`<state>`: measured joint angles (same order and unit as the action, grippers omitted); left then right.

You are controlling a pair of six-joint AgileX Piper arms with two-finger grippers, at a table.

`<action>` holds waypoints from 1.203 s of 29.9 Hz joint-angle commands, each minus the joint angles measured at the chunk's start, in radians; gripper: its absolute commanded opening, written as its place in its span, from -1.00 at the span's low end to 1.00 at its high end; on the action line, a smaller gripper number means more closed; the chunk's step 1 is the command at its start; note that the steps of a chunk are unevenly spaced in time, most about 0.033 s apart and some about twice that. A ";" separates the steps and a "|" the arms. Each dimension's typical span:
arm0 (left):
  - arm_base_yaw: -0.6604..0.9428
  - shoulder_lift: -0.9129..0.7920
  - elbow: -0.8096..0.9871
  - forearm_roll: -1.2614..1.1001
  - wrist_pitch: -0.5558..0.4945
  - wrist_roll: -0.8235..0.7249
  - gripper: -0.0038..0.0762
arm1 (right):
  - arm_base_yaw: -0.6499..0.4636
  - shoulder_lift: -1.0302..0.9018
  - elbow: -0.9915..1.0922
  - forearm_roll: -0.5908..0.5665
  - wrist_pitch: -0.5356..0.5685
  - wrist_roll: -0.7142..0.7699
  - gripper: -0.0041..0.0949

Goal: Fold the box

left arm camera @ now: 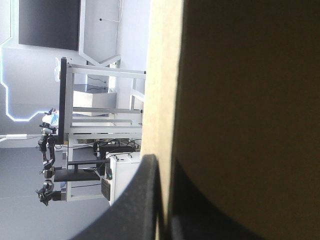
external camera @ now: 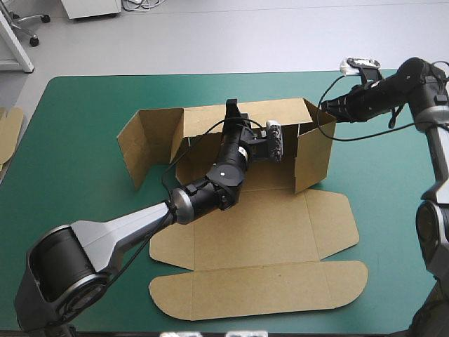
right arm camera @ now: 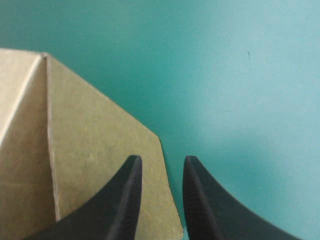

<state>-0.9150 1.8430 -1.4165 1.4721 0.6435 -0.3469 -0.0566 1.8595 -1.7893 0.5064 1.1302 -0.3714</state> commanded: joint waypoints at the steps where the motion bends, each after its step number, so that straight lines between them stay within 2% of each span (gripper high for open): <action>1: -0.002 -0.036 -0.006 -0.041 0.034 -0.043 -0.94 | -0.006 -0.146 0.162 0.136 -0.160 -0.120 -0.38; 4: -0.002 -0.036 -0.006 -0.041 0.034 -0.043 -0.94 | -0.006 -0.226 0.332 0.224 -0.295 -0.247 -0.38; 7: -0.002 -0.036 -0.006 -0.041 0.032 -0.043 -0.94 | -0.006 -0.317 0.495 0.362 -0.411 -0.452 -0.38; 11: -0.002 -0.036 -0.006 -0.041 0.026 -0.043 -0.94 | -0.006 -0.406 0.659 0.587 -0.459 -0.753 -0.38; 14: -0.002 -0.036 -0.006 -0.041 0.026 -0.043 -0.94 | -0.006 -0.442 0.745 0.690 -0.473 -0.921 -0.38; 16: -0.002 -0.036 -0.006 -0.041 0.026 -0.043 -0.94 | -0.006 -0.450 0.780 0.719 -0.473 -0.962 -0.38; 21: -0.002 -0.036 -0.006 -0.041 0.026 -0.043 -0.94 | -0.006 -0.455 0.820 0.719 -0.463 -0.979 -0.38; 26: -0.002 -0.036 -0.006 -0.041 0.026 -0.043 -0.94 | -0.006 -0.453 0.826 0.724 -0.477 -1.055 -0.35; 32: -0.002 -0.036 -0.006 -0.041 0.026 -0.049 -0.94 | -0.006 -0.450 0.826 0.732 -0.497 -1.091 -0.08; 36: -0.002 -0.036 -0.006 -0.039 0.026 -0.049 -0.94 | -0.004 -0.444 0.826 0.785 -0.497 -1.147 0.10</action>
<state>-0.9150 1.8430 -1.4154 1.4750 0.6418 -0.3541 -0.0566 1.4447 -0.9374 1.2159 0.6318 -1.4706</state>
